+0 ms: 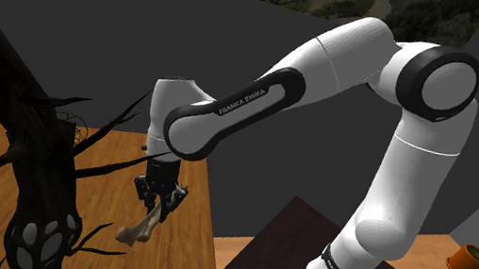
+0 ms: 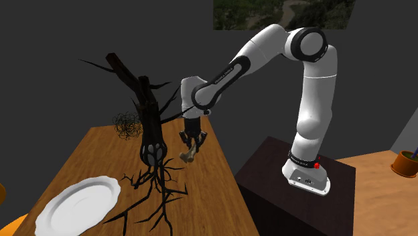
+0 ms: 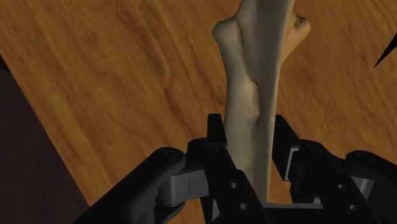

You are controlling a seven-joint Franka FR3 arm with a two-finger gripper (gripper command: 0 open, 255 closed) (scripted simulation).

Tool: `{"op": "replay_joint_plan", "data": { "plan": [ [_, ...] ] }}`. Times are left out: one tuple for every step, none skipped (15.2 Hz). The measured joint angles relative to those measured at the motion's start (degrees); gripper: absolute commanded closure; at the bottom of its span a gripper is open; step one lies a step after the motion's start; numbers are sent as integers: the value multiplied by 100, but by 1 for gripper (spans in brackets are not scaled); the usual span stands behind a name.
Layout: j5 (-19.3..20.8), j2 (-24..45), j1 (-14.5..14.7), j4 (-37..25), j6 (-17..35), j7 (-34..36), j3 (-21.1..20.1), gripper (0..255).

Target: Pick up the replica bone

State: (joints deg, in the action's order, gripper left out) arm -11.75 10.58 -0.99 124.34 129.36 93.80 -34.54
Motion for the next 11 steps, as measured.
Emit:
{"op": "replay_joint_plan", "data": {
  "plan": [
    [-22, -54, -15, -40, -88, -9, -4, 255],
    [-36, -88, -24, -64, -144, -14, -6, 255],
    [-60, -139, -26, -90, -213, -6, -17, 255],
    [-88, -197, -41, -114, -290, -20, -21, 255],
    [-125, -269, -50, -131, -368, -23, -31, 255],
    [-139, -311, -59, -182, -457, -23, -32, 255],
    [-163, -364, -67, -211, -532, -24, -36, 255],
    [-178, -403, -76, -249, -605, -28, -36, 255],
    [-205, -459, -84, -274, -679, -30, -40, 255],
    [-222, -502, -95, -306, -751, -38, -38, 255],
    [-231, -526, -99, -327, -794, -39, -37, 255]
  ]
}}
